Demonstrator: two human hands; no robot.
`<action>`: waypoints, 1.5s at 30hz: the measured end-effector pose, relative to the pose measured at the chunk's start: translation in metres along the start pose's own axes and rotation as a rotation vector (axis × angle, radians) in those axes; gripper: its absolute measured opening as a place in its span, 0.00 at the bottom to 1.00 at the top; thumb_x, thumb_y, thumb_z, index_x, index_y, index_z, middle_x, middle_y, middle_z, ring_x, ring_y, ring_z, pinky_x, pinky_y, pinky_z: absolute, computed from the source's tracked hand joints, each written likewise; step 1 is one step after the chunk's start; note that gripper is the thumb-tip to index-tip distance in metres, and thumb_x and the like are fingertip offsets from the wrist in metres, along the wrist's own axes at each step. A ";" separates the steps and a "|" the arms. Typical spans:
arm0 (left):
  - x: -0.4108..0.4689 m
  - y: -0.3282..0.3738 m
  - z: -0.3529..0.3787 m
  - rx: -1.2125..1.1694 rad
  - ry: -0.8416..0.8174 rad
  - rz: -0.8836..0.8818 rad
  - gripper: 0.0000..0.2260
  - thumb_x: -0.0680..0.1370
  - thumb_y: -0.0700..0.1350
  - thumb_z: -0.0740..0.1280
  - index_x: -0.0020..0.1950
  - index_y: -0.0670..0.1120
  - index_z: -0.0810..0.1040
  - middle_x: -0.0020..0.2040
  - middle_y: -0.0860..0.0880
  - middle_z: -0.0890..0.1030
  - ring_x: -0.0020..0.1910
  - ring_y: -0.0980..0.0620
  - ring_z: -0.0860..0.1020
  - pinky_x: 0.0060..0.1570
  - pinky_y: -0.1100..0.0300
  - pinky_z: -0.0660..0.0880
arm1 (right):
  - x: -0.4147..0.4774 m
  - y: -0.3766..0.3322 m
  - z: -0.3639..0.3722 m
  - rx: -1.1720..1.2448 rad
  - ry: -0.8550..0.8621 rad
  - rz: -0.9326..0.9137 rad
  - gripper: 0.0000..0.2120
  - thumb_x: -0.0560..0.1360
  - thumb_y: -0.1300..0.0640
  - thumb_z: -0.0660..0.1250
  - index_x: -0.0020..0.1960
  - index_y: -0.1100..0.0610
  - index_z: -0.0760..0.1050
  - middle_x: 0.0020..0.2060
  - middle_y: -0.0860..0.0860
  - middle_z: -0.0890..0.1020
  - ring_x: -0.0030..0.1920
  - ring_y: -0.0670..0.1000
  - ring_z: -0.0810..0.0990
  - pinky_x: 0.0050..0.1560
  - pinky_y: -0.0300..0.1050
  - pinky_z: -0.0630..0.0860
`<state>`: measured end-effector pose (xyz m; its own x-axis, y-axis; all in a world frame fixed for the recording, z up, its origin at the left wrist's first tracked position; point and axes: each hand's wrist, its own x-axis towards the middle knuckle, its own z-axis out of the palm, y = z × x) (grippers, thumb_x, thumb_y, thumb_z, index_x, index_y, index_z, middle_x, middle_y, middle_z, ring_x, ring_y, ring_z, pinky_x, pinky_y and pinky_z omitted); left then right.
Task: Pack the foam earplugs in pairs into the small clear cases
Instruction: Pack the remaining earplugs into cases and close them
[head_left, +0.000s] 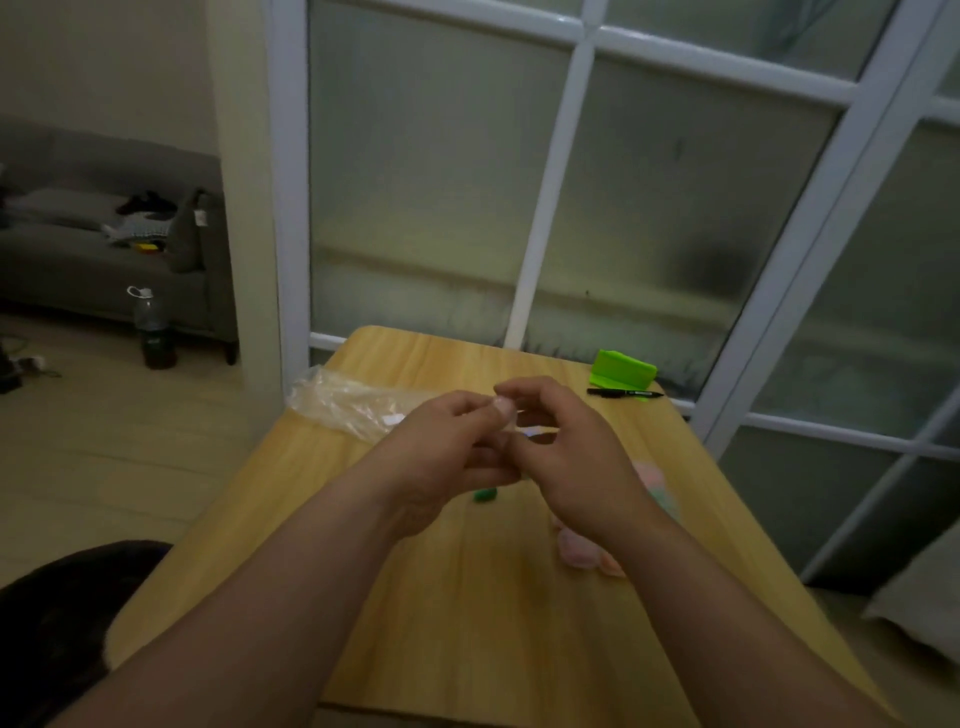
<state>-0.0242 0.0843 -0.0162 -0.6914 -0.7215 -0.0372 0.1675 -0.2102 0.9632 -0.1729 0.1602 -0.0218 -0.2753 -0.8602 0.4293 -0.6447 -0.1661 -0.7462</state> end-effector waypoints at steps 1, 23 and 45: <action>-0.004 -0.001 0.000 0.005 -0.005 0.003 0.15 0.84 0.46 0.68 0.66 0.38 0.78 0.55 0.37 0.85 0.53 0.42 0.87 0.58 0.43 0.83 | -0.005 -0.001 0.000 0.008 0.005 0.016 0.15 0.79 0.54 0.75 0.64 0.41 0.79 0.58 0.43 0.83 0.59 0.42 0.82 0.56 0.48 0.84; -0.026 -0.005 -0.010 0.299 -0.069 0.029 0.14 0.80 0.47 0.74 0.66 0.50 0.81 0.51 0.41 0.88 0.51 0.42 0.88 0.55 0.47 0.85 | -0.020 -0.004 -0.004 0.457 -0.085 0.427 0.14 0.79 0.55 0.73 0.57 0.65 0.79 0.50 0.59 0.88 0.51 0.53 0.87 0.65 0.61 0.78; -0.026 -0.006 -0.009 0.227 -0.022 -0.014 0.09 0.84 0.42 0.67 0.63 0.47 0.83 0.51 0.39 0.88 0.51 0.40 0.88 0.55 0.46 0.84 | -0.021 0.003 0.002 0.439 -0.036 0.402 0.10 0.81 0.55 0.71 0.53 0.63 0.79 0.48 0.60 0.88 0.50 0.60 0.87 0.55 0.59 0.82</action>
<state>-0.0009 0.0979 -0.0235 -0.7081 -0.7045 -0.0472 -0.0030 -0.0639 0.9980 -0.1681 0.1766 -0.0342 -0.4078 -0.9113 0.0575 -0.1372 -0.0011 -0.9905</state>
